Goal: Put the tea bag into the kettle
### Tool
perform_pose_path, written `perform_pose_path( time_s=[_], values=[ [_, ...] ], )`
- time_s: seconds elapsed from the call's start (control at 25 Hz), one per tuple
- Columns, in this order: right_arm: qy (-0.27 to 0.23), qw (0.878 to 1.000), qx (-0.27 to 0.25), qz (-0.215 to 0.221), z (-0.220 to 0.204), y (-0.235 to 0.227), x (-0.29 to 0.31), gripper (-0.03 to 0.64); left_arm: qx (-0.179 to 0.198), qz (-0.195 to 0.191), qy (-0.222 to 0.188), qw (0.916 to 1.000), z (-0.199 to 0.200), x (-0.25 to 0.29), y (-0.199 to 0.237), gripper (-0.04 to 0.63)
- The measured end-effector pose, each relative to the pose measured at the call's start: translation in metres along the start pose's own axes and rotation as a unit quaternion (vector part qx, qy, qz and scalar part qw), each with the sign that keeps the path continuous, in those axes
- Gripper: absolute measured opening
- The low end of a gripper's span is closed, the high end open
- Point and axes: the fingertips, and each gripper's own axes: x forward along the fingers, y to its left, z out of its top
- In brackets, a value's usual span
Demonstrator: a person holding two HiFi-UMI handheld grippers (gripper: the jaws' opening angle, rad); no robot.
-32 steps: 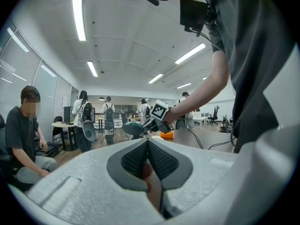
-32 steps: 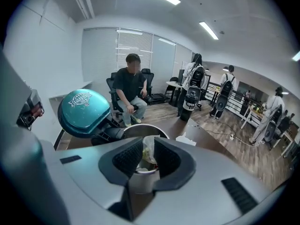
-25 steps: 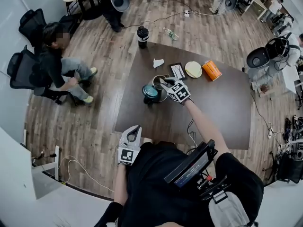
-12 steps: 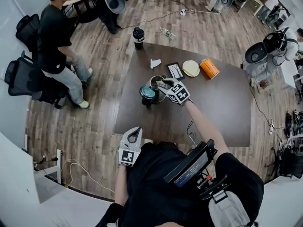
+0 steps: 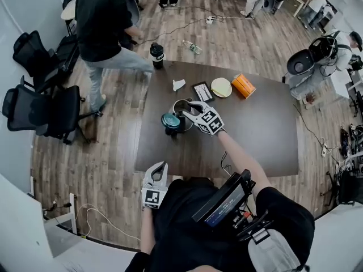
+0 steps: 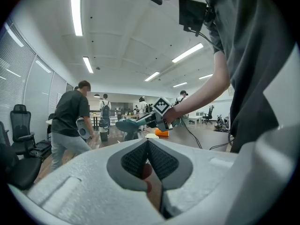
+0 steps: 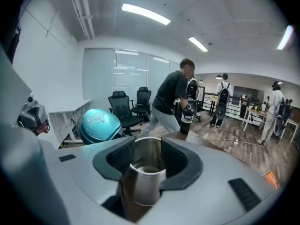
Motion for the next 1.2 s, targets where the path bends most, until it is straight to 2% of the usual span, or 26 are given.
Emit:
perform_pose_path(
  time_s=[0.2,0.44,0.84,1.2],
  values=[
    [-0.095,0.995,0.012,-0.017,0.029,0.012,-0.038,0.169,-0.002,-0.014,0.005,0.9999,-0.004,0.004,-0.004,0.002],
    [-0.147,0.988,0.029,-0.048,0.035,0.023,-0.086,0.081,0.001,-0.044,0.004,0.999,-0.001,0.013,-0.012,0.0],
    [-0.167,0.979,0.089,-0.074,-0.005,0.079,-0.135,0.025,0.009,-0.081,0.012,0.9966,-0.007,0.029,-0.019,0.001],
    [-0.162,0.98,0.093,-0.07,-0.025,0.115,-0.15,0.006,0.01,-0.109,0.015,0.9939,-0.006,0.045,-0.026,0.0]
  ],
)
